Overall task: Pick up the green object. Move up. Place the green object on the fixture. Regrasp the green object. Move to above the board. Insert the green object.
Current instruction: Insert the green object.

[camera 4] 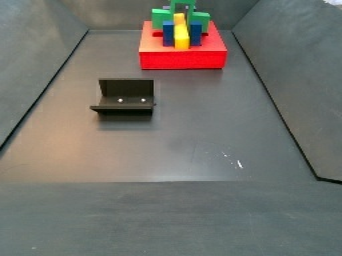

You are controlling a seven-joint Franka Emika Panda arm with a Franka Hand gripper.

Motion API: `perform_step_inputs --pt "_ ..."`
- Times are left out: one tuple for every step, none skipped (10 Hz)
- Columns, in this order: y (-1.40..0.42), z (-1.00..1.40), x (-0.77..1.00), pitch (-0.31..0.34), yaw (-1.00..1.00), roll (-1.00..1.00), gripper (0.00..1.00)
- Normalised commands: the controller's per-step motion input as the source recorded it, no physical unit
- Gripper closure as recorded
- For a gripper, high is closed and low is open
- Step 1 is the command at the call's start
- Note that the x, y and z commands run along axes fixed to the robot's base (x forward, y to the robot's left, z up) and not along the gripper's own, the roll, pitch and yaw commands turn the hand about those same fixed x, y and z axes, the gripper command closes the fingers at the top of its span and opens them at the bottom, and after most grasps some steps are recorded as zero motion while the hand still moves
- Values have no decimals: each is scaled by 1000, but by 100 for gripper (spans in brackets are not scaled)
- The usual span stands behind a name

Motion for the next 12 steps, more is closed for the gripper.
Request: perform_step_inputs --pt "-11 -29 211 160 -194 17 100" --pt "0 -14 123 83 -83 0 100" --pt "0 -77 0 49 -9 0 100" --pt "-29 -126 0 99 -20 20 100" --pt "-20 -171 0 126 -9 4 100" --pt "-23 -169 0 130 0 0 100" --pt "-6 -103 23 136 0 0 100" --pt "-14 -69 111 143 0 13 100" --pt "-40 -54 146 144 0 1 100" --pt "-111 0 211 164 0 0 100" --pt "-140 -6 231 183 0 6 100" --pt "-120 -23 234 181 0 9 100"
